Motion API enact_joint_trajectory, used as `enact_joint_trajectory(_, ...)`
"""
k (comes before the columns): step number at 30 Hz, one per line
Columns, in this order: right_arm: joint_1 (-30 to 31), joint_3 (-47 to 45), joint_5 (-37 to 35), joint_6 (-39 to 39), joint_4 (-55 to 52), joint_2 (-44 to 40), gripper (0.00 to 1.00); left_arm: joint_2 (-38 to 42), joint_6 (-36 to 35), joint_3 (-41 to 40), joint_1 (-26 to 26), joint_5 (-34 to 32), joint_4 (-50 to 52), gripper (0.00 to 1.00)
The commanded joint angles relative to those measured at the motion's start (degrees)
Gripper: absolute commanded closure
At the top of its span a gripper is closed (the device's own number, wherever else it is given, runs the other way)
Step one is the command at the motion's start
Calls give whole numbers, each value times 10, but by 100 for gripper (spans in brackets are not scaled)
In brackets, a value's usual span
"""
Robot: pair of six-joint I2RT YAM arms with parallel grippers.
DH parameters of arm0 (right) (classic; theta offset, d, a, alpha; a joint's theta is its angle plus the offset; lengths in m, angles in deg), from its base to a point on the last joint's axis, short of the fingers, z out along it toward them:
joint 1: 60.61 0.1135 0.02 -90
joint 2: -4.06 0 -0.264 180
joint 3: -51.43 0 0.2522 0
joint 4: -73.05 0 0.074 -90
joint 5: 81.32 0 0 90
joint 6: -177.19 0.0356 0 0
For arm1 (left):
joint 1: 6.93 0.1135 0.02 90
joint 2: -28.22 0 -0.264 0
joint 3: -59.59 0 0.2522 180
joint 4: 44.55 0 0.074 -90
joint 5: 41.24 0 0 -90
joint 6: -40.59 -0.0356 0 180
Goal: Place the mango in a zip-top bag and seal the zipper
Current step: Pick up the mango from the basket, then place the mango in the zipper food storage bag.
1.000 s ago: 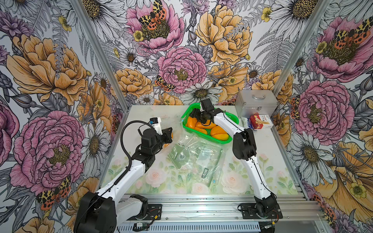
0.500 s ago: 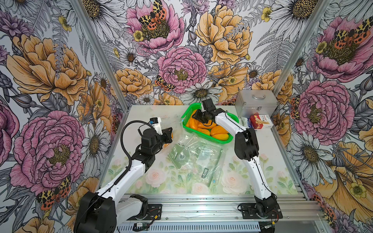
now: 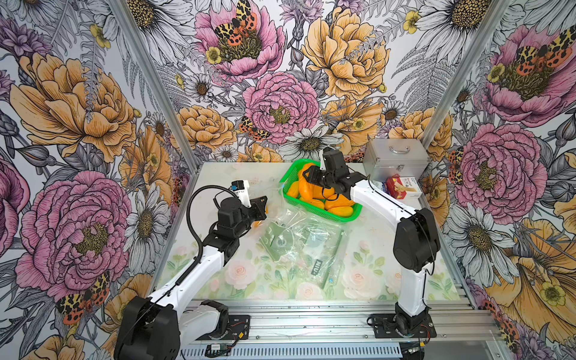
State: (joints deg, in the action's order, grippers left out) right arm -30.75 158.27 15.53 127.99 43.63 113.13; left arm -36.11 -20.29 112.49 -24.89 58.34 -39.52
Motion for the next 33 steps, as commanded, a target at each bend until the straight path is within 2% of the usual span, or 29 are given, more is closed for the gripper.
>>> enact_joint_trajectory(1,32,-85,-16,-17,164,-56,91,-9,7,31,9,20,11,100)
enact_joint_trajectory(7,78,-195,-23,-21,329,-94,90,-24,6,56,24,38,41,100)
enact_joint_trajectory(20,132,-194,-60,-88,476,-74,90,-28,6,65,37,51,54,100)
enact_joint_trajectory(33,152,-195,-87,-125,644,30,91,-19,28,87,54,69,57,100)
